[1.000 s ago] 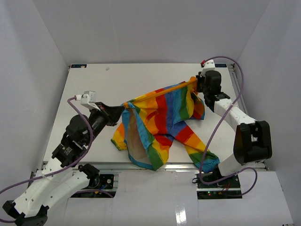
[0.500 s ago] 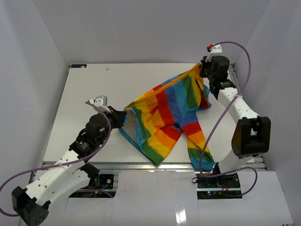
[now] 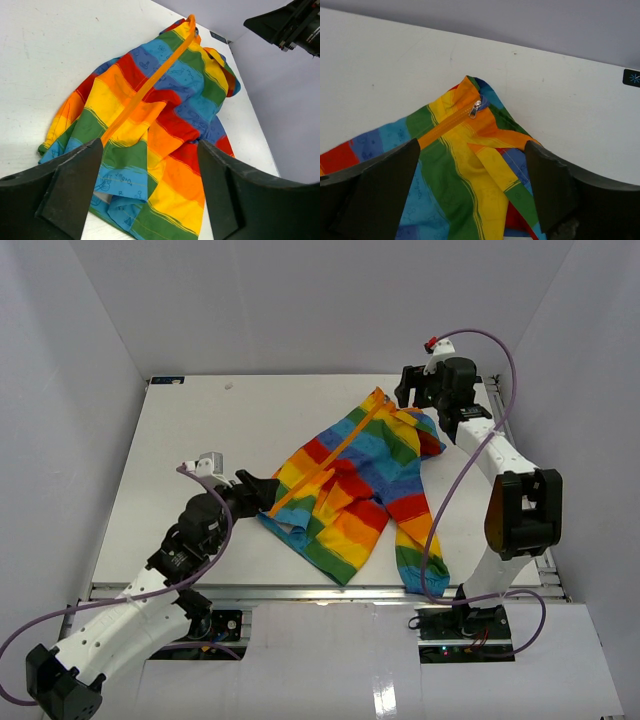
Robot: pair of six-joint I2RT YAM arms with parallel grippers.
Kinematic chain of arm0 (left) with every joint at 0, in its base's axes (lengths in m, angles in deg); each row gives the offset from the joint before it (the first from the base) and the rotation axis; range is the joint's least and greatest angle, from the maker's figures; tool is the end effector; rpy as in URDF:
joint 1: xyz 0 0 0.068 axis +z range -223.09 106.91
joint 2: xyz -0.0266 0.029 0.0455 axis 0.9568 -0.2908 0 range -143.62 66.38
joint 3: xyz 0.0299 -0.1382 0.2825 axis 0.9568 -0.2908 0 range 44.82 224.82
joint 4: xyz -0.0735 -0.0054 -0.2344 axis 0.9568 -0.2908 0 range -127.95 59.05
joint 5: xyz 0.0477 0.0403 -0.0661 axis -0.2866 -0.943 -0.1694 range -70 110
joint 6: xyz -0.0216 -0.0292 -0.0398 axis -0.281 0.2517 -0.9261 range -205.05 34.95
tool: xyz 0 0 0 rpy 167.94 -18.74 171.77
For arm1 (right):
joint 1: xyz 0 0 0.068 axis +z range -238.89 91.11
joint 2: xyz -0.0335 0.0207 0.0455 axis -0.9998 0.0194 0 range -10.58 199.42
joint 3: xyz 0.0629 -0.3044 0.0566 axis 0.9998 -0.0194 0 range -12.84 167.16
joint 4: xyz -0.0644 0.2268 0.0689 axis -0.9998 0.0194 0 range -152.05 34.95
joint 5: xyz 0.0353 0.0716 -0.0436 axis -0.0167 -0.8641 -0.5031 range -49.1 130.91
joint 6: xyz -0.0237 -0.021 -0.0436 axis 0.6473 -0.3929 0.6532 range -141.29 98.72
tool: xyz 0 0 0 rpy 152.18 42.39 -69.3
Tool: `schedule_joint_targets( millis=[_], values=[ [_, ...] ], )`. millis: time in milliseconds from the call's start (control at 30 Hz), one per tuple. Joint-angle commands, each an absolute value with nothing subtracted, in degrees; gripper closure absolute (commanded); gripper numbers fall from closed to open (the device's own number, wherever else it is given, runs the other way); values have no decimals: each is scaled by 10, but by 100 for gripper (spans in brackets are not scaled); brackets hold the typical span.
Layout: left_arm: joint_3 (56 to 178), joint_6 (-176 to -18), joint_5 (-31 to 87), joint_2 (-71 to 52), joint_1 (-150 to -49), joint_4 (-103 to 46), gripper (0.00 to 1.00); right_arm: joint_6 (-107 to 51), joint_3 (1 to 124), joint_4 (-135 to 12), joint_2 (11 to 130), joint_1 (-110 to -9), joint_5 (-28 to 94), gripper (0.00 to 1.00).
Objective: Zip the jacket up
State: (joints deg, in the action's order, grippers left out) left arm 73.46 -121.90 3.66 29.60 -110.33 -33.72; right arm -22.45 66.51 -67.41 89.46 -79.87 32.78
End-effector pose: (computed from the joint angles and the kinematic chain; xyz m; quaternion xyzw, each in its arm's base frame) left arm 0.0965 -0.0608 0.3048 -0.0880 0.7636 -0.2922 0.5690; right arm 0.4078 0.0698 0.3638 -0.0972 0.7883 0.1098 0.5975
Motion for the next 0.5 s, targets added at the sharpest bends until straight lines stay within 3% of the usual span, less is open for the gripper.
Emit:
schedule_joint_targets(
  millis=[0, 267, 467],
  values=[
    [776, -1192, 69, 323, -1100, -339, 6, -261, 675, -616, 830, -789, 332, 10],
    [883, -1136, 194, 189, -1100, -329, 2, -355, 622, -411, 691, -651, 518, 10],
    [899, -1105, 230, 144, -1100, -314, 2, -418, 485, -462, 513, -534, 557, 10]
  ],
)
